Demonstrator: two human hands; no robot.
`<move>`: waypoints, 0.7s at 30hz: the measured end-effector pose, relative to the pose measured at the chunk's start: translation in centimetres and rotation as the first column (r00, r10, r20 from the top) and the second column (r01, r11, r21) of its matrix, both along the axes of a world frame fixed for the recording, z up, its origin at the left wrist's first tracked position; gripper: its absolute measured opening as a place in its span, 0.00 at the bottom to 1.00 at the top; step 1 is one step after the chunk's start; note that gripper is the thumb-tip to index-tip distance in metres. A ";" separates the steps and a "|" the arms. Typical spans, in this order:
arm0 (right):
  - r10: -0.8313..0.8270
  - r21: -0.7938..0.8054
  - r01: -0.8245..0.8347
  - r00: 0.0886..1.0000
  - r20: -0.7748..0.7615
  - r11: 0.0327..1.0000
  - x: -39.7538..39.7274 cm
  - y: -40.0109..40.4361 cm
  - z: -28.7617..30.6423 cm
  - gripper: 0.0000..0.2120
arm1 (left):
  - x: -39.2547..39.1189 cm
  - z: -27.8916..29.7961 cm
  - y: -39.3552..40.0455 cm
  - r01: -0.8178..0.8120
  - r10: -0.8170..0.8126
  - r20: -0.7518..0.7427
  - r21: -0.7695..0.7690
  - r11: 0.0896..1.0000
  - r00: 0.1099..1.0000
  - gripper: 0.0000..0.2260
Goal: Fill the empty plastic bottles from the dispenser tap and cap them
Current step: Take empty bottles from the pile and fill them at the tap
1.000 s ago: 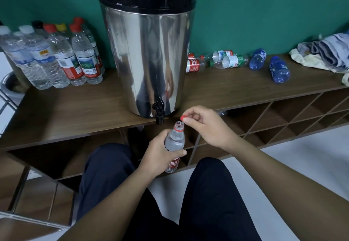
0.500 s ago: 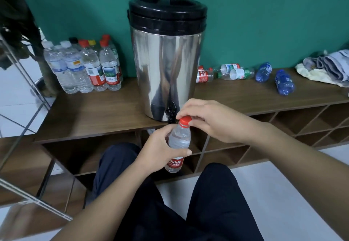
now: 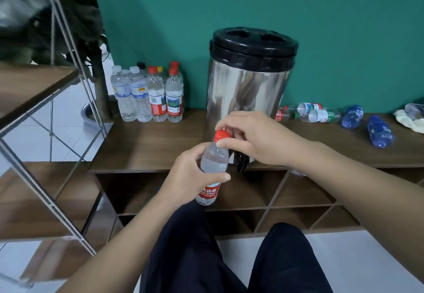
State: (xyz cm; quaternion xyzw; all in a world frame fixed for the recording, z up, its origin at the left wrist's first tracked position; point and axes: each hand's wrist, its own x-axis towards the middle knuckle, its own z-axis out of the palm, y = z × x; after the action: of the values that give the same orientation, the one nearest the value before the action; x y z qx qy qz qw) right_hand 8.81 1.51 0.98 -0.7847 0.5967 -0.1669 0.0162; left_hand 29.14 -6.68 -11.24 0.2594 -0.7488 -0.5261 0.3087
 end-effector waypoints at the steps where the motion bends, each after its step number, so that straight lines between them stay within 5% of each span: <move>1: 0.022 0.032 -0.021 1.000 -0.008 0.999 0.3 -0.3 0.3 0.20 | 0.4 0.0 -0.4 -0.004 0.004 -0.002 0.002 1.000 1.000 0.29; 3: 0.062 0.095 -0.056 0.996 -0.063 0.994 0.7 -1.1 1.1 0.24 | 1.3 0.1 -1.2 -0.017 0.017 -0.001 -0.004 1.000 1.000 0.29; 10: 0.130 0.126 -0.110 0.979 -0.158 0.986 3.0 -5.6 2.4 0.12 | 3.6 0.8 -3.5 -0.080 0.080 -0.021 -0.025 0.996 0.997 0.29; 15: 0.020 -0.044 -0.029 0.980 -0.200 0.999 4.9 -8.0 1.0 0.17 | 4.3 0.8 -5.2 -0.159 0.158 -0.015 -0.057 0.986 0.987 0.30; 18: -0.015 -0.131 -0.002 0.991 -0.135 0.991 5.2 -9.4 0.1 0.21 | 4.4 0.8 -6.3 -0.190 0.189 -0.017 -0.054 0.980 0.982 0.31; 21: 0.027 -0.053 -0.027 1.000 -0.006 0.998 5.1 -10.5 0.3 0.17 | 4.7 0.8 -7.3 -0.213 0.213 -0.012 -0.067 0.975 0.977 0.32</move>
State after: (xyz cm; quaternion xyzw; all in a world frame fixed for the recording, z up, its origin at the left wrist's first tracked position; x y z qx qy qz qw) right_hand 13.92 -9.02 1.29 -0.7933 0.5815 -0.1803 -0.0041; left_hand 33.81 -14.01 -10.47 0.3263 -0.7334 -0.4647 0.3737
